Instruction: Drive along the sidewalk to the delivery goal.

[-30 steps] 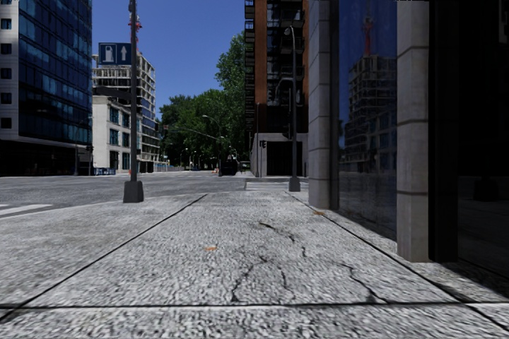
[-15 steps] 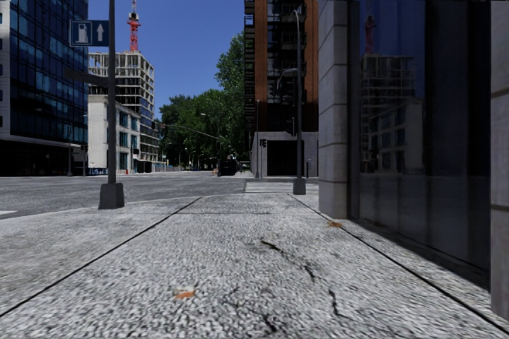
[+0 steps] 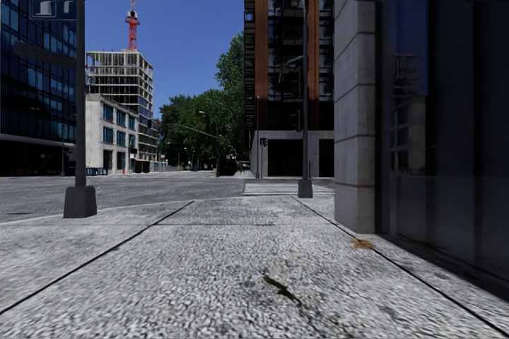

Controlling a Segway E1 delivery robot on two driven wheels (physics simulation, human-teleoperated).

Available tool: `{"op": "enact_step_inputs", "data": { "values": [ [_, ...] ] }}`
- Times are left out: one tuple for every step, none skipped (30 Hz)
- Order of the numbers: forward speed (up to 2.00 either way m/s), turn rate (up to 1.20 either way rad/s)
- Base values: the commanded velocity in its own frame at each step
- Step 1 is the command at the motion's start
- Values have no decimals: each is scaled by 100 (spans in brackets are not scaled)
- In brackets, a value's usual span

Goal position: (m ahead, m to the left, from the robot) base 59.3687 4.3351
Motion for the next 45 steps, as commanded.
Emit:
{"op": "enact_step_inputs", "data": {
  "values": [
    [200,0],
    [200,0],
    [200,0],
    [200,0],
    [200,0],
    [200,0],
    [200,0],
    [200,0],
    [200,0],
    [200,0],
    [200,0],
    [200,0],
    [200,0],
    [200,0],
    [200,0],
    [200,0],
    [200,0],
    [200,0],
    [200,0],
    [200,0],
    [200,0],
    [200,0],
    [200,0],
    [200,0],
    [200,0],
    [200,0],
    [200,0],
    [200,0],
    [200,0],
    [200,-2],
    [200,-2],
    [200,-3],
    [200,-3],
    [200,-3],
    [200,-3],
    [200,-3],
    [200,-4],
    [200,-4],
    [200,-4],
    [200,-9],
    [200,-9],
    [200,-17],
    [200,-19],
    [200,-19],
    [200,-19]
  ]
}}
